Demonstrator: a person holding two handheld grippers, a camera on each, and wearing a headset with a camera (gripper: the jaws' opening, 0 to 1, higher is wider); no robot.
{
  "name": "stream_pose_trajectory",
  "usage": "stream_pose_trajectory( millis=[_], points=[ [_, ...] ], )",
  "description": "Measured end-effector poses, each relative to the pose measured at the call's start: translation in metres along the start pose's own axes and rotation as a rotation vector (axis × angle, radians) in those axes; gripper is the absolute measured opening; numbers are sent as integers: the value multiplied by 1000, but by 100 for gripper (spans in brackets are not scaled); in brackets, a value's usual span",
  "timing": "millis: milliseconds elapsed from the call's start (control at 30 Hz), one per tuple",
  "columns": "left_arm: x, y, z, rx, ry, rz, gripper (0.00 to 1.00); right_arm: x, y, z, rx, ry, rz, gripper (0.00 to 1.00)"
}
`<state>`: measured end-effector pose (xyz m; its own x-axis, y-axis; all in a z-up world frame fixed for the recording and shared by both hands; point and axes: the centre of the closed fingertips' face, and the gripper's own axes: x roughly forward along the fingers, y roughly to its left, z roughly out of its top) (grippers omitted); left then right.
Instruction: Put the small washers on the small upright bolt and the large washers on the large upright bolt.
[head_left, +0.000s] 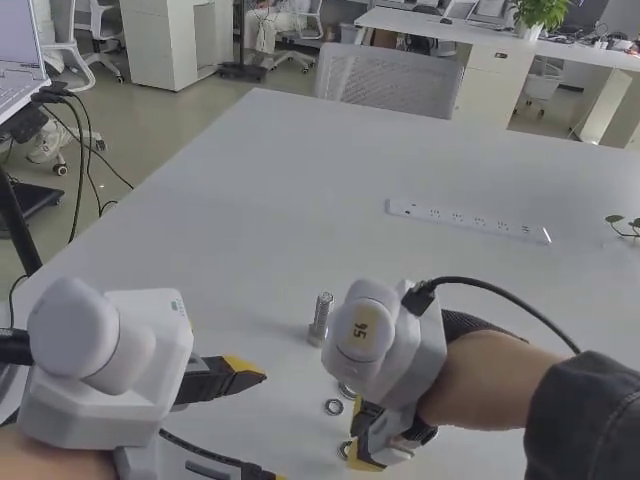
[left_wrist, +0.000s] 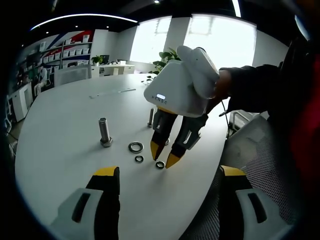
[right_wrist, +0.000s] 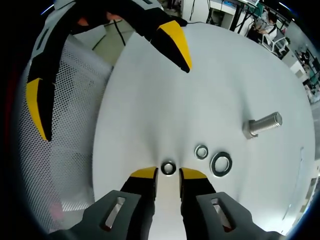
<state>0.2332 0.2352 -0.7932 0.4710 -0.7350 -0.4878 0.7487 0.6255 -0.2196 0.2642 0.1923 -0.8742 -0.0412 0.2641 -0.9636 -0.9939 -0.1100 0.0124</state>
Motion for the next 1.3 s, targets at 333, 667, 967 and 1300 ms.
stream_pose_trajectory(
  millis=[333, 667, 967, 1300],
  points=[
    [0, 0, 0, -3, -1, -1, 80, 2, -1, 0, -26, 15, -17, 17],
    [1, -1, -1, -5, -4, -1, 80, 4, 2, 1, -52, 17, -26, 16],
    [1, -1, -1, -3, -3, -1, 80, 4, 1, 0, -52, 13, -24, 15],
    [0, -1, 0, -2, -1, 0, 80, 2, 0, 0, -45, 5, -19, 14]
  ],
)
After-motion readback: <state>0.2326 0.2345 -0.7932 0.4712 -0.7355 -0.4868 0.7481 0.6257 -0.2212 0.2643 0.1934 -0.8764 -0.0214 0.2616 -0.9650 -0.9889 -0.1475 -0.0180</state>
